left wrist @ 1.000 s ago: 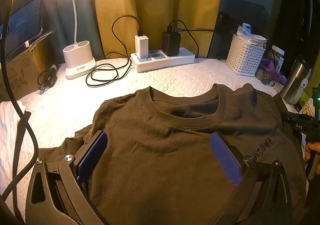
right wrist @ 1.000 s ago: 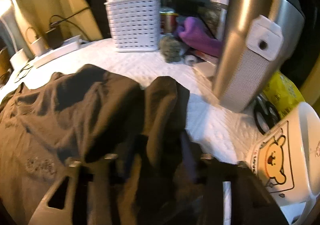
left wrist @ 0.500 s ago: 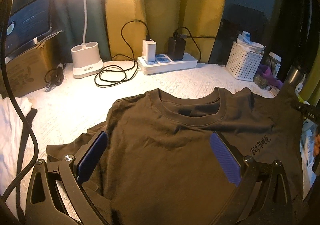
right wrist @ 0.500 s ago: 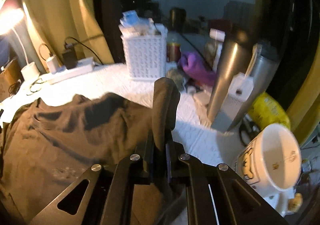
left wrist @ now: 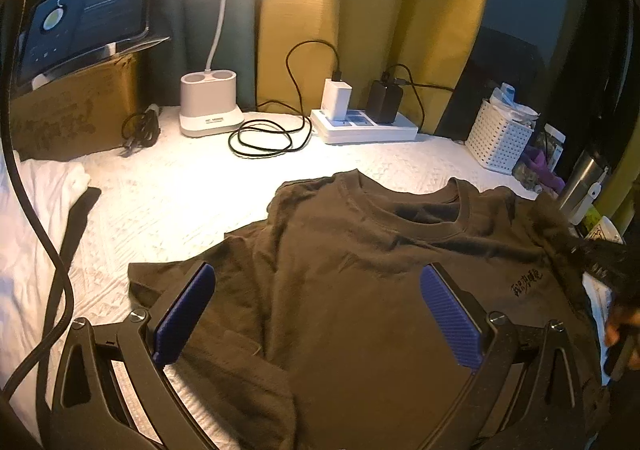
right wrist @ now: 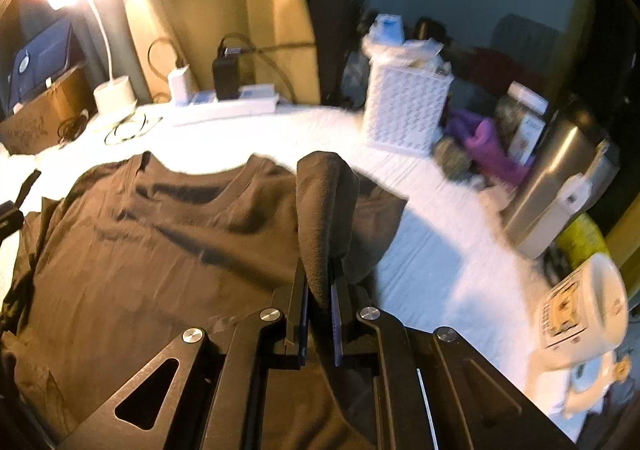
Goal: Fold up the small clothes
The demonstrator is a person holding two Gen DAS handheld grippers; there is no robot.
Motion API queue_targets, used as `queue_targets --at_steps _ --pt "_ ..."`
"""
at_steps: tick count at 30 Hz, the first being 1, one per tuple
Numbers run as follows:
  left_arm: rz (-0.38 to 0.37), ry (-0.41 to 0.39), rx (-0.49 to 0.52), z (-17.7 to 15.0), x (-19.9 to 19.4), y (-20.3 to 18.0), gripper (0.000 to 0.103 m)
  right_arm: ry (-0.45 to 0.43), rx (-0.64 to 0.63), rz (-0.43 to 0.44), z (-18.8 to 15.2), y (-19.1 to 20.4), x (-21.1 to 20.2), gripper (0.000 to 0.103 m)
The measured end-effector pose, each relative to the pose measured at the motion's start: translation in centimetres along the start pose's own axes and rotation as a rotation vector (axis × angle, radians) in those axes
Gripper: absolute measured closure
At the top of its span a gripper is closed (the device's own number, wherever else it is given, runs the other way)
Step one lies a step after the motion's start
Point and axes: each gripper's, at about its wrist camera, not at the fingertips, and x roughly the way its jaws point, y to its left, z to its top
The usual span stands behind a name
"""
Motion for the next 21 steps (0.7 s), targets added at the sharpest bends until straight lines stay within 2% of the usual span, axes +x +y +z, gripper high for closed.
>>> queue_targets --at_steps 4,7,8,9,11,14,17,21 --pt "-0.01 -0.009 -0.019 -0.1 -0.6 0.9 0.002 0.058 -0.018 0.049 -0.8 1.4 1.2 0.094" --pt "-0.005 -0.015 -0.028 -0.2 -0.9 1.5 0.002 0.075 -0.042 0.096 -1.3 2.6 1.3 0.087" --pt "-0.004 -0.015 -0.031 -0.2 -1.0 1.6 0.002 0.078 -0.05 0.1 -1.4 2.9 1.3 0.076" --pt "-0.004 -0.016 -0.033 -0.2 -1.2 1.8 0.002 0.082 -0.049 0.117 -1.5 3.2 1.2 0.052" --pt "0.0 -0.02 -0.037 -0.2 -1.4 2.0 0.002 0.072 -0.04 0.168 -1.7 3.7 0.5 0.017" --pt "0.009 -0.025 -0.034 -0.2 -1.8 2.1 0.002 0.045 -0.049 0.198 -1.8 4.1 -1.0 0.017" --pt "0.016 -0.029 -0.03 -0.2 -2.1 2.0 0.002 0.007 -0.027 0.163 -2.0 2.7 -2.7 0.017" --pt "0.028 -0.028 -0.028 -0.3 -2.2 1.9 0.002 -0.011 0.074 0.08 -3.0 -1.5 -3.5 0.017"
